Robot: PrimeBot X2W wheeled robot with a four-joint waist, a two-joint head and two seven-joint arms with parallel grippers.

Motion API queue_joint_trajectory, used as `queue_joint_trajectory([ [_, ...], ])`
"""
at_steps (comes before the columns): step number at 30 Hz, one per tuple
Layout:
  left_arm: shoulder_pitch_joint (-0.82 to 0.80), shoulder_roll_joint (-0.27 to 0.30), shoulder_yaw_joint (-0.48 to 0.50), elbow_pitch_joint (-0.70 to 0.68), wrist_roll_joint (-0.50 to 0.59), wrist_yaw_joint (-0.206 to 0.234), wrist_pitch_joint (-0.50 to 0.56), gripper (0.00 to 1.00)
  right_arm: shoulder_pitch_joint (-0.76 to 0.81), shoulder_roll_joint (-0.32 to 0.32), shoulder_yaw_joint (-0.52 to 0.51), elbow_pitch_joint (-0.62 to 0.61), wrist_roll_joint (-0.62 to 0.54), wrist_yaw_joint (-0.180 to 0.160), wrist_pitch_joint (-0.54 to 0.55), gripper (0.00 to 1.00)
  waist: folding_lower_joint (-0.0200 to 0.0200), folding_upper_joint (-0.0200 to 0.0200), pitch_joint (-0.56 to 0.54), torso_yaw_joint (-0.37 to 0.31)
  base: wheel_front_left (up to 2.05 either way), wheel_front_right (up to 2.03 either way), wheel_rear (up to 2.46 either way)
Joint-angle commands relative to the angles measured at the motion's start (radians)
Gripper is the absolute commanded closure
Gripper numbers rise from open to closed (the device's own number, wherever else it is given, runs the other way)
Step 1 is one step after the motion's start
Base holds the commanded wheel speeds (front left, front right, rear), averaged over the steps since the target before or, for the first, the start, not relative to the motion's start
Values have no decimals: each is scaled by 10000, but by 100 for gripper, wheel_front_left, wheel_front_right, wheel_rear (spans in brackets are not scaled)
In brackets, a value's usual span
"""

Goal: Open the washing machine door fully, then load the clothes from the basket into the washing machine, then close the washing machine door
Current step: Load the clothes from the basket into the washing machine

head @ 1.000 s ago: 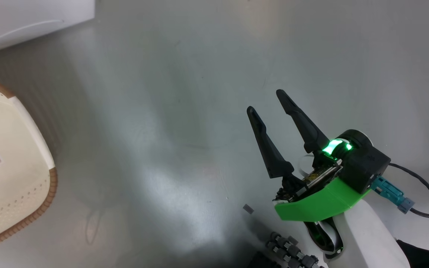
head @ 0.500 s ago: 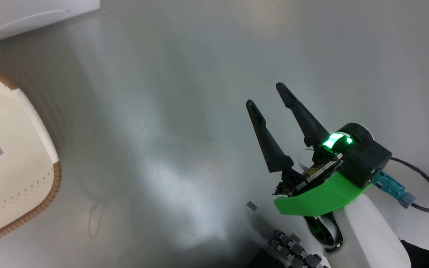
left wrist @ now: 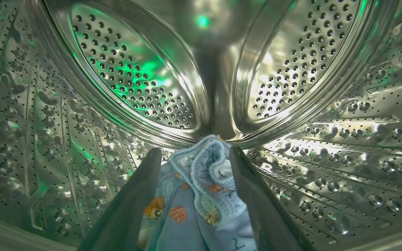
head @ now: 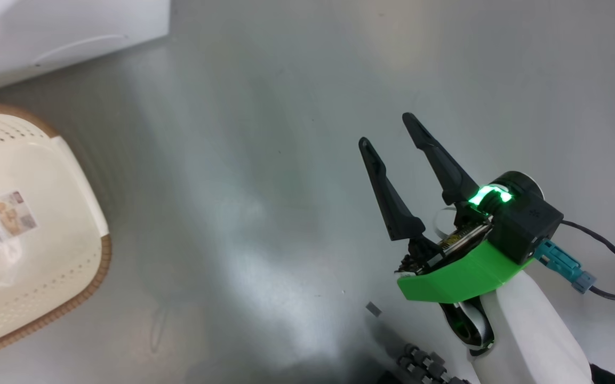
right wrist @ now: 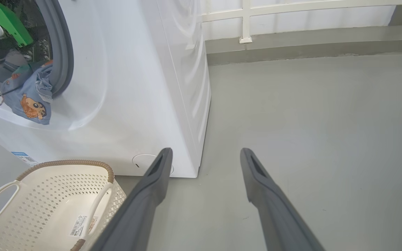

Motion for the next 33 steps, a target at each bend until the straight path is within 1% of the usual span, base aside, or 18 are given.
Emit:
queue_joint_trajectory([
  [1, 372, 409, 45, -197, -78, -43, -132, 0, 384, 9, 92, -165, -128, 62, -47, 0, 0, -1, -241, 151, 0, 0, 0],
  [8, 1991, 225, 197, -625, -305, 209, -827, 0, 625, 9, -26, 8, -245, 62, -47, 0, 0, -1, -948, 443, 0, 0, 0],
  [14, 3968, -54, 581, -1874, -708, 394, -1160, 0, 858, 9, -187, 167, -366, 62, -47, 0, 0, -1, -1557, 740, 0, 0, 0],
  [20, 6644, -592, 980, -4251, -956, 778, -1252, 0, 1157, 9, -401, 333, -564, 62, -47, 0, 0, -1, -2214, 1167, 0, 0, 0],
  [27, 10111, -1388, 1219, -7570, -953, 1530, -1263, 0, 1585, 9, -722, 520, -858, 62, -47, 0, 0, -1, -3000, 1665, 0, 0, 0],
  [30, 11334, -1718, 1202, -8631, -927, 1882, -1263, 0, 1766, 9, -881, 589, -974, 62, -47, 0, 0, -1, -3296, 1876, 0, 0, 0],
  [33, 12333, -1990, 1083, -9410, -853, 2188, -1209, 0, 1928, 9, -964, 668, -1124, 62, -47, 0, 0, -1, -3579, 2043, 0, 0, 0],
])
